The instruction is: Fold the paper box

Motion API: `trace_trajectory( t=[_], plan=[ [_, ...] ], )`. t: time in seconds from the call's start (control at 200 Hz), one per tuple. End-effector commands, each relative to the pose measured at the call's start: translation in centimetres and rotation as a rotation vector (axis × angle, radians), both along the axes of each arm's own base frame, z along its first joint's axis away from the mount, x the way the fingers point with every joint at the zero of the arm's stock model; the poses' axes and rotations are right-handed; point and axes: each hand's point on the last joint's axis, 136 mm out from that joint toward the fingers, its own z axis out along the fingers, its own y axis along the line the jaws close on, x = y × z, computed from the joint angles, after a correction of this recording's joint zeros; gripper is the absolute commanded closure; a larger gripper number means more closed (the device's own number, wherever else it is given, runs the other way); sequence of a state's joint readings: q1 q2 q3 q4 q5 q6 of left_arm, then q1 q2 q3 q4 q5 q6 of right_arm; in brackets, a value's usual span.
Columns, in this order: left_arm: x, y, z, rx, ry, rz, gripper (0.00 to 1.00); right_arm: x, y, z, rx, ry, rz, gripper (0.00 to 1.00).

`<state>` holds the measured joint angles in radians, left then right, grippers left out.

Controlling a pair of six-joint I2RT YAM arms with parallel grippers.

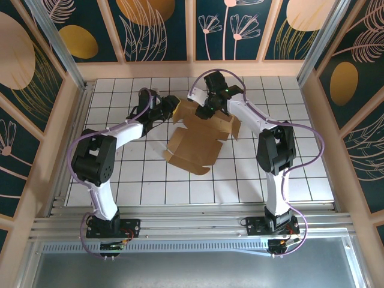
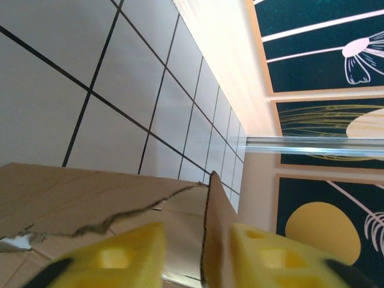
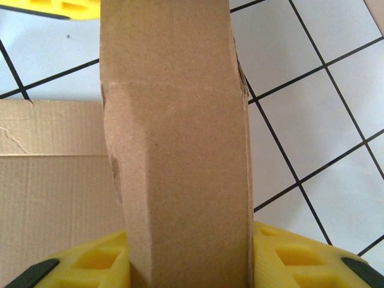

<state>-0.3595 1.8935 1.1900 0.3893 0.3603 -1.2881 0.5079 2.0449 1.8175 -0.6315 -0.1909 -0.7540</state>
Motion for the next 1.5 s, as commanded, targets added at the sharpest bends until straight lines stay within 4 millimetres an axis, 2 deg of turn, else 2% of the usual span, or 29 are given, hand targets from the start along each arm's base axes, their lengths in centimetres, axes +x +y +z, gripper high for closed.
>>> trace_trajectory(
  t=[0.0,0.065,0.12,0.24,0.345,0.556,0.681,0.711,0.731,0.806,0.841,0.846,0.941,1.121,1.171,1.261,1.376,1.497],
  plan=[
    [0.3,-0.9,0.6,-0.121,0.028,-0.002,0.83,-0.8,0.5,1.1,0.012,-0.010,0.025,0.59],
    [0.2,-1.0,0.7,-0.126,0.024,-0.010,0.90,-0.9,0.5,0.9,0.010,-0.006,0.025,0.59],
    [0.1,-1.2,0.7,-0.127,0.023,-0.023,0.91,-0.8,0.6,0.9,0.012,-0.006,0.025,0.59],
    [-0.7,-2.4,0.4,-0.157,0.041,-0.079,0.88,-0.9,0.7,0.7,0.011,-0.002,0.026,0.60],
    [-1.6,-3.1,0.1,-0.231,0.072,-0.095,0.81,-0.8,0.7,0.6,0.008,-0.003,0.025,0.59],
    [-3.6,-3.6,1.0,-0.448,0.147,-0.083,0.80,-0.7,0.7,0.4,-0.003,-0.006,0.018,0.60],
    [-4.0,-3.6,1.9,-0.543,0.162,-0.072,0.80,-0.7,0.7,0.3,-0.004,-0.005,0.017,0.60],
    [-3.7,-3.2,2.5,-0.556,0.143,-0.060,0.78,-0.7,0.7,0.3,-0.005,-0.004,0.017,0.60],
    [-3.8,-2.8,1.7,-0.551,0.152,-0.041,0.76,-0.7,0.7,0.2,-0.006,-0.002,0.016,0.60],
    [-2.9,-1.5,1.6,-0.495,0.105,0.009,0.65,-0.8,0.6,0.2,-0.008,-0.001,0.016,0.60],
    [-2.6,-1.0,0.6,-0.432,0.106,0.022,0.61,-0.9,0.6,0.3,-0.008,-0.001,0.015,0.60],
    [-2.3,-1.1,1.0,-0.427,0.095,0.020,0.61,-0.9,0.5,0.2,-0.008,-0.001,0.015,0.60],
    [-1.3,-0.7,0.7,-0.312,0.071,0.034,0.58,-1.0,0.4,0.1,-0.011,0.002,0.015,0.60],
    [-0.7,1.6,0.7,-0.249,0.024,0.135,0.53,-1.1,0.2,0.0,-0.015,0.001,0.014,0.60],
    [-0.5,1.9,0.2,-0.232,0.036,0.146,0.54,-1.1,0.3,-0.1,-0.015,0.003,0.014,0.60],
    [-0.3,1.2,-0.8,-0.238,0.065,0.113,0.59,-1.1,0.3,0.0,-0.016,0.003,0.015,0.60],
    [-0.7,0.8,-2.4,-0.275,0.120,0.101,0.75,-1.1,0.2,0.0,-0.018,0.000,0.012,0.60],
    [-0.9,0.7,-2.4,-0.280,0.117,0.094,0.83,-1.1,0.2,0.0,-0.019,0.000,0.011,0.60]
  ],
)
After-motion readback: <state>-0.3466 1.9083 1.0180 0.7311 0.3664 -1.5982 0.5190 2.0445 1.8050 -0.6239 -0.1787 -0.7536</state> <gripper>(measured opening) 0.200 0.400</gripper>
